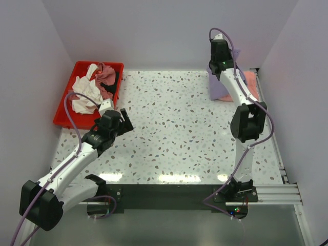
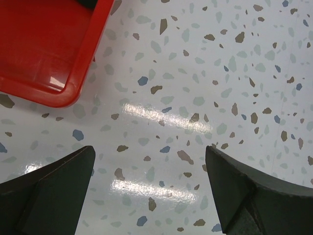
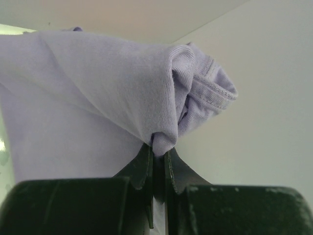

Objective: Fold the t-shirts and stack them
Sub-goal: Neatly place the folded tshirt to the corner

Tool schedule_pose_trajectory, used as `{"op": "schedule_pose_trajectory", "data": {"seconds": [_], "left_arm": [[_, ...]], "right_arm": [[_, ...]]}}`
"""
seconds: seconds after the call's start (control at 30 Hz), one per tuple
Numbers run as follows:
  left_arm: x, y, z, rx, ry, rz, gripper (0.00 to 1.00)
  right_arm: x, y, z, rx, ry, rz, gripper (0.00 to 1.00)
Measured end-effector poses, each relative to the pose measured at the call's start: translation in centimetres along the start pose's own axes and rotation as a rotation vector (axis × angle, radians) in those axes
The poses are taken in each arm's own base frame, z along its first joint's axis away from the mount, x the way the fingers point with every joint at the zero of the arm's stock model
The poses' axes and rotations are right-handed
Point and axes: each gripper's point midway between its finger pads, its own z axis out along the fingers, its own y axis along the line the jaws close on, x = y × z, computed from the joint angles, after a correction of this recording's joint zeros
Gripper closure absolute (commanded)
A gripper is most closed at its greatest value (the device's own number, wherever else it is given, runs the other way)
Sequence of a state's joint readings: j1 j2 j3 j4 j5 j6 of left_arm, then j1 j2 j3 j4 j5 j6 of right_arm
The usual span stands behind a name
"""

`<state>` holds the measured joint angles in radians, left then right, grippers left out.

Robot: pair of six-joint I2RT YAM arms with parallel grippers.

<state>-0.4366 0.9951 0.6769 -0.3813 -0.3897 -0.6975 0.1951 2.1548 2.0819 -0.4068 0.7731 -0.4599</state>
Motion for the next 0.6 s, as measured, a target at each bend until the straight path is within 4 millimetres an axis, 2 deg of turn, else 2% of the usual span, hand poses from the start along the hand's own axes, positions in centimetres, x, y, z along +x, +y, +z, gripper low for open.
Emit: {"op": "schedule_pose_trajectory", "data": {"seconds": [0.3, 0.4, 0.6], "left_arm": [[0.0, 0.0, 0.0, -0.001, 0.001, 0.000, 0.00], [0.0, 0.0, 0.0, -0.001, 0.001, 0.001, 0.00], [0.0, 0.0, 0.0, -0.001, 0.001, 0.001, 0.00]], "right_arm": [[-2.5, -4.5, -3.2, 0.023, -0.067, 0.079, 1.00], [-2.7, -5.2, -3.6, 0.027, -0.074, 0.089, 1.00], [-2.3, -4.9, -3.5, 0.023, -0.065, 0.083, 1.00]]}}
